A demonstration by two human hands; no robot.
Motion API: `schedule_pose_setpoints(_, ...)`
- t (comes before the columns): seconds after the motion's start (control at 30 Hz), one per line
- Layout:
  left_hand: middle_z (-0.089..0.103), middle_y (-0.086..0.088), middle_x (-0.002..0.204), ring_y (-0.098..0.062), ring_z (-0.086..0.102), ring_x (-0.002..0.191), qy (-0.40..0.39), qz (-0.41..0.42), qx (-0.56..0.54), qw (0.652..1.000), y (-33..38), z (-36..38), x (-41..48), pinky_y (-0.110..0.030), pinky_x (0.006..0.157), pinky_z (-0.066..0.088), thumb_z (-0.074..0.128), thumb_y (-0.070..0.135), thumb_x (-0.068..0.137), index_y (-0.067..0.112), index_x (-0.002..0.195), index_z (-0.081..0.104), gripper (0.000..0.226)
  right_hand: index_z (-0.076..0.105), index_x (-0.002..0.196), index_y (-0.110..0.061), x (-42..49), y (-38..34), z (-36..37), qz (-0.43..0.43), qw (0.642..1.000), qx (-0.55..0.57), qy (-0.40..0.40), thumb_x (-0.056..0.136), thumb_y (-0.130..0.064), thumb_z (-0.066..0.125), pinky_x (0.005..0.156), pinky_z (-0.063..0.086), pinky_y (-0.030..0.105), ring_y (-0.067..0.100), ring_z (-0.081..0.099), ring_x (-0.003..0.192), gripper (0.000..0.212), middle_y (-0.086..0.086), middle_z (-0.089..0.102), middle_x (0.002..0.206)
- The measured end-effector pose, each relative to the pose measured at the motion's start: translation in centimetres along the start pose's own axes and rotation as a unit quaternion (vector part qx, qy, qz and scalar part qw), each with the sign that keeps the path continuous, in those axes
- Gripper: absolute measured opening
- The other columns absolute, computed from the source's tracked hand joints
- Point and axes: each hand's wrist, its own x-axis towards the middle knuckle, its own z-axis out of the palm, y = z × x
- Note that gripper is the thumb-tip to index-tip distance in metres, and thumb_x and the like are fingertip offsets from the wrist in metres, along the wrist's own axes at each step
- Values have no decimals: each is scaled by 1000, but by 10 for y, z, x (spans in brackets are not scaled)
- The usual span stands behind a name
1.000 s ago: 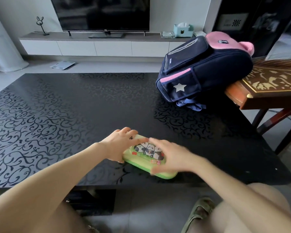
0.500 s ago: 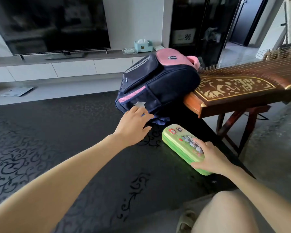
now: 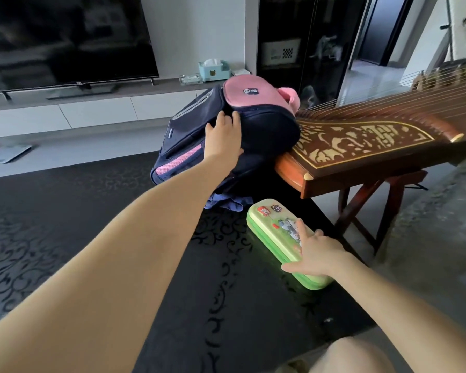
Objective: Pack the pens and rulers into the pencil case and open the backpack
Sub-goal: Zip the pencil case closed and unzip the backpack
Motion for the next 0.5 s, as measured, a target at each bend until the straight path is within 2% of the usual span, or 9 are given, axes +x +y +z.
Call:
schedule_pose_setpoints(0.07,55,-14,118,-30,49,111,17,-7,36,999,-4,-3,9,-37,91,38,66,32,82,0,124,40,59,-22,144,-24,2,-1,0,4,1000,-3,-9,63,-79,52,79,54,41,30,55,97,122,19,36,126)
schedule_pose_setpoints(0.17,64,-15,105,-32,57,98,24,1,51,998,-13,-6,12,-36,88,37,57,12,86,4,104,55,19,-22,143,-23,2,0,0,7,1000,-7,-7,64,-79,52,79,54,41,30,55,97,122,18,36,127)
schedule_pose_setpoints(0.3,66,-22,101,-39,60,96,13,23,51,998,-56,-11,-6,-40,84,39,51,3,83,1,96,59,14,-20,145,-23,0,-2,2,11,1000,-10,7,65,-78,50,75,53,36,29,55,97,120,17,37,128)
schedule_pose_setpoints(0.37,65,-24,99,-41,60,94,-6,20,48,999,-96,-15,-27,-40,76,40,54,2,83,0,93,58,11,-19,145,-22,-2,-1,1,18,1000,-12,11,65,-79,50,75,53,36,29,55,99,119,17,37,130)
schedule_pose_setpoints(0.5,65,-16,85,-35,62,83,-79,34,28,996,-194,-25,-98,-38,64,46,59,7,82,5,85,57,4,-17,145,-24,-9,-7,-5,22,1000,-1,15,64,-77,52,79,51,37,32,55,104,119,19,35,135)
